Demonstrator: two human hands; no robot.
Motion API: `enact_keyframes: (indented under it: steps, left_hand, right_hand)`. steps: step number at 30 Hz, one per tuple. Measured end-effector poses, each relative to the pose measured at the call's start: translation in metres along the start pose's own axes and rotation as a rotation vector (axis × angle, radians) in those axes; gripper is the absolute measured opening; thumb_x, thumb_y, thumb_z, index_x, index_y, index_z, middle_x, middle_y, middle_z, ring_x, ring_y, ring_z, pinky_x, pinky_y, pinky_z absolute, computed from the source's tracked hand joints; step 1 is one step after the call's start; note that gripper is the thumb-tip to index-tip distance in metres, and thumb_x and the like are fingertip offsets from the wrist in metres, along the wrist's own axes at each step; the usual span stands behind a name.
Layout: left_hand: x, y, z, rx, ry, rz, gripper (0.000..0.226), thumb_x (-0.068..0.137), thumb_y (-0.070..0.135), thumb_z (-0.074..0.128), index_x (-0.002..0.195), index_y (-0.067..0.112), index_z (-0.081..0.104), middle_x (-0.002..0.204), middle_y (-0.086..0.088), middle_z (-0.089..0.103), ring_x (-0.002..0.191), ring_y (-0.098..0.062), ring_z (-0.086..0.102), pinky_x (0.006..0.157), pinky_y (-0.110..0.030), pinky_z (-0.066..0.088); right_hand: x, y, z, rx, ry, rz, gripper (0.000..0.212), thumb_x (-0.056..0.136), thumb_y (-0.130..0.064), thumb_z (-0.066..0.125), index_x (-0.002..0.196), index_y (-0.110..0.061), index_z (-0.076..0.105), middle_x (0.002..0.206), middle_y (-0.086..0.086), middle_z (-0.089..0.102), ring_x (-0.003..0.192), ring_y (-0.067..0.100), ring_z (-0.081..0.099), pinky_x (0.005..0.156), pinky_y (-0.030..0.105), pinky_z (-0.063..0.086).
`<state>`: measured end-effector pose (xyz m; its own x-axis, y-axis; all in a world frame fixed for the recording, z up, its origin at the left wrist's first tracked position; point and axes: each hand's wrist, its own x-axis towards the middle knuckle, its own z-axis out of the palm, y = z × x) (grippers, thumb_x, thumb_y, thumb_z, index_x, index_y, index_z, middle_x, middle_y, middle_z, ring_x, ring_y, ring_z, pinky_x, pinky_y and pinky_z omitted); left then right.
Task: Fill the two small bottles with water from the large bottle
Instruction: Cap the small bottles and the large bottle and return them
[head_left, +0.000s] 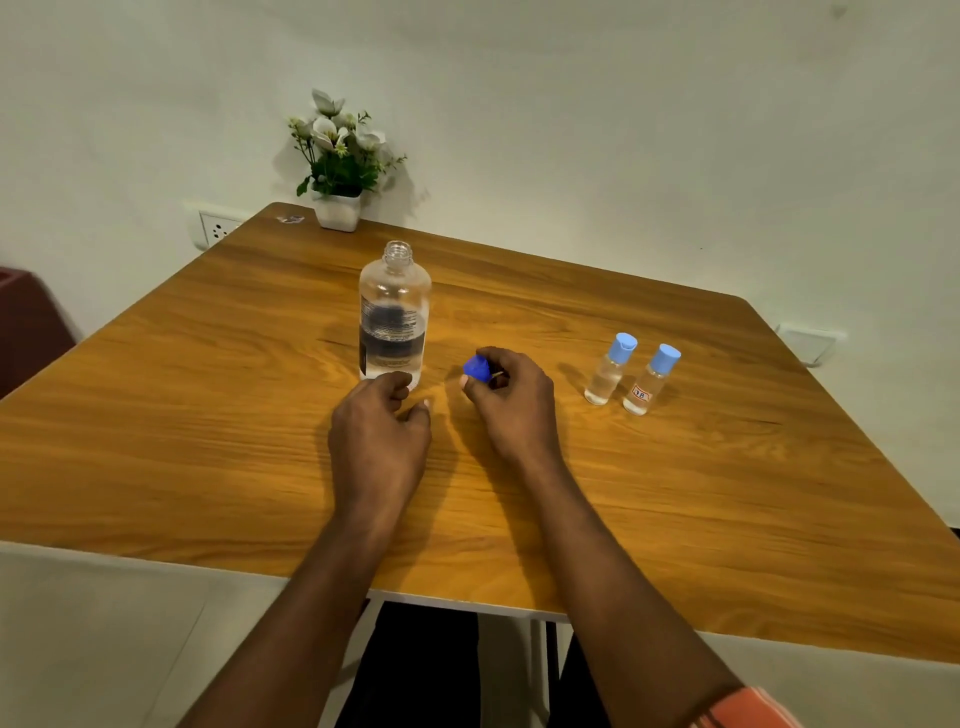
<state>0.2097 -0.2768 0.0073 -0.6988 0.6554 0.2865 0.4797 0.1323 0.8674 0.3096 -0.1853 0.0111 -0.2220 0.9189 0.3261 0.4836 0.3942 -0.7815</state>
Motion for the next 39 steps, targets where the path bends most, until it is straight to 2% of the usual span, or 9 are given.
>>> enact_keyframes:
  steps: [5,10,13,20,24,29,34,36,39]
  left_hand:
    - [0.0,-0.003,-0.002,-0.031,0.015,-0.021,0.037,0.083,0.018,0.074,0.117,0.009,0.066,0.109,-0.007,0.07,0.097,-0.017,0.065,0.079,-0.025,0.044]
    - [0.007,-0.006,-0.002,-0.063,0.048,-0.051,0.031,0.081,0.022,0.076,0.109,0.01,0.069,0.104,-0.004,0.071,0.089,-0.013,0.062,0.076,-0.025,0.042]
    - [0.008,-0.006,-0.002,-0.082,0.067,-0.06,0.029,0.079,0.022,0.078,0.105,0.011,0.07,0.101,-0.003,0.071,0.087,-0.012,0.061,0.076,-0.026,0.044]
    - [0.017,-0.013,-0.008,-0.08,0.054,-0.072,0.038,0.072,0.023,0.083,0.094,0.025,0.053,0.093,0.004,0.062,0.09,-0.019,0.062,0.074,-0.036,0.051]
    - [0.028,-0.022,-0.014,-0.024,0.011,-0.076,0.057,0.067,0.025,0.087,0.113,0.018,0.054,0.111,-0.001,0.057,0.095,-0.018,0.059,0.071,-0.029,0.045]
    - [0.036,-0.022,-0.015,0.04,-0.07,-0.068,0.083,0.065,0.031,0.087,0.136,0.018,0.046,0.129,-0.005,0.054,0.113,-0.024,0.056,0.087,-0.035,0.049]
    - [0.039,-0.016,-0.012,0.029,-0.127,-0.014,0.065,0.067,0.031,0.086,0.123,0.021,0.055,0.12,0.0,0.064,0.11,-0.02,0.058,0.08,-0.026,0.039]
    - [0.041,-0.015,-0.012,0.04,-0.12,-0.009,0.061,0.069,0.033,0.085,0.121,0.022,0.057,0.117,0.001,0.066,0.107,-0.019,0.06,0.078,-0.027,0.04]
    - [0.041,-0.013,-0.012,0.066,-0.099,-0.015,0.056,0.073,0.036,0.081,0.123,0.022,0.057,0.117,0.002,0.067,0.106,-0.019,0.061,0.075,-0.026,0.038]
  right_hand:
    - [0.015,-0.023,-0.013,0.021,-0.076,-0.095,0.046,0.091,-0.023,0.065,0.136,-0.019,0.054,0.113,-0.002,0.056,0.086,-0.003,0.052,0.071,0.004,0.041]
    - [0.043,-0.073,-0.038,0.048,-0.148,-0.228,0.041,0.077,-0.016,0.079,0.114,-0.019,0.061,0.089,-0.009,0.062,0.082,0.004,0.06,0.074,0.019,0.05]
    - [0.058,-0.097,-0.043,-0.024,-0.18,-0.322,0.029,0.075,-0.015,0.08,0.102,-0.016,0.067,0.093,-0.006,0.068,0.086,0.009,0.064,0.076,0.02,0.051]
    - [0.082,-0.129,-0.037,-0.308,-0.379,-0.464,0.036,0.087,-0.009,0.068,0.122,-0.015,0.067,0.116,0.003,0.065,0.097,0.01,0.057,0.084,0.021,0.046]
    - [0.086,-0.141,-0.036,-0.37,-0.452,-0.474,0.042,0.086,-0.005,0.068,0.127,-0.012,0.062,0.123,0.005,0.066,0.098,0.01,0.058,0.087,0.023,0.047]
    - [0.089,-0.154,-0.035,-0.46,-0.515,-0.505,0.04,0.083,-0.002,0.071,0.122,-0.009,0.065,0.122,0.007,0.068,0.1,0.014,0.063,0.088,0.024,0.05]
    - [0.093,-0.16,-0.035,-0.52,-0.559,-0.478,0.043,0.082,-0.008,0.074,0.123,-0.008,0.064,0.12,0.008,0.068,0.106,0.018,0.064,0.095,0.031,0.052]
    - [0.095,-0.16,-0.034,-0.564,-0.546,-0.464,0.037,0.08,-0.018,0.077,0.115,-0.008,0.069,0.111,0.008,0.071,0.099,0.018,0.065,0.09,0.033,0.053]
    - [0.096,-0.163,-0.03,-0.657,-0.488,-0.45,0.036,0.078,-0.04,0.077,0.093,-0.008,0.071,0.084,0.003,0.068,0.075,0.013,0.059,0.063,0.026,0.046]
